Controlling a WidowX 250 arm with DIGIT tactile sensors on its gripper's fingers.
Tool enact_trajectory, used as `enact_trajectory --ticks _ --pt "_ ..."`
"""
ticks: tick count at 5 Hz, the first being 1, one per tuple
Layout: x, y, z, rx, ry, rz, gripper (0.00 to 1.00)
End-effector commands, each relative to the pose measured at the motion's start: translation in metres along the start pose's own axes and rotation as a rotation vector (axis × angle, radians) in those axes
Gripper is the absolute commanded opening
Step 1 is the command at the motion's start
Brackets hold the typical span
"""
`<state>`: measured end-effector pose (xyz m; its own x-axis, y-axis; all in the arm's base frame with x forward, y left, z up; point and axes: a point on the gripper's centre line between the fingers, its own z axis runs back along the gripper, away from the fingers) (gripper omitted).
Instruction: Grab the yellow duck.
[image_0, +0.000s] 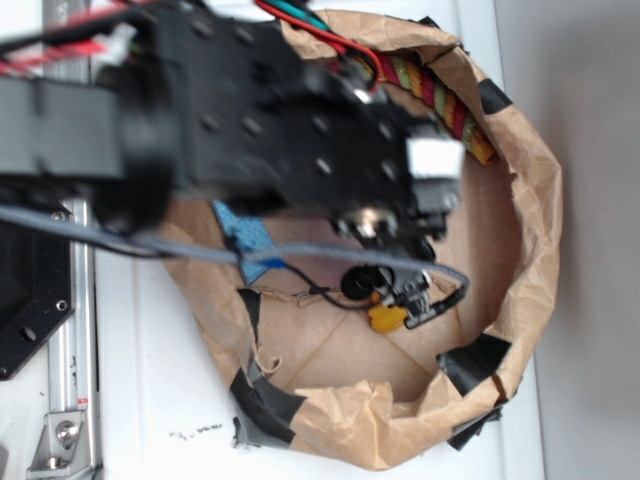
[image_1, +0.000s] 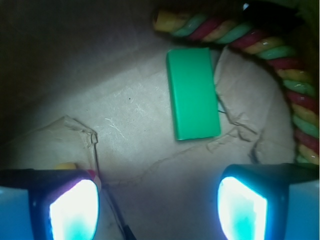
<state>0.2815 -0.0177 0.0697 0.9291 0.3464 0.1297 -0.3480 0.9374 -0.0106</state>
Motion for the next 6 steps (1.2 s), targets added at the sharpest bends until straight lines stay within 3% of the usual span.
enact_trajectory --ticks 1,2,4,5,6 --pt "0.002 -0.021 -0.015 -0.013 0.006 -0.089 1.00" --pt "-0.003 -0.025 -0.018 0.005 0.003 -0.116 1.00" --pt "-0.021 -0.014 -0.020 -0.015 0.044 -0.119 1.00" --pt "-0.025 -0.009 -0.046 0.027 0.117 -0.112 1.00" --pt "-0.036 -0.020 -0.067 0.043 0.150 -0.167 1.00"
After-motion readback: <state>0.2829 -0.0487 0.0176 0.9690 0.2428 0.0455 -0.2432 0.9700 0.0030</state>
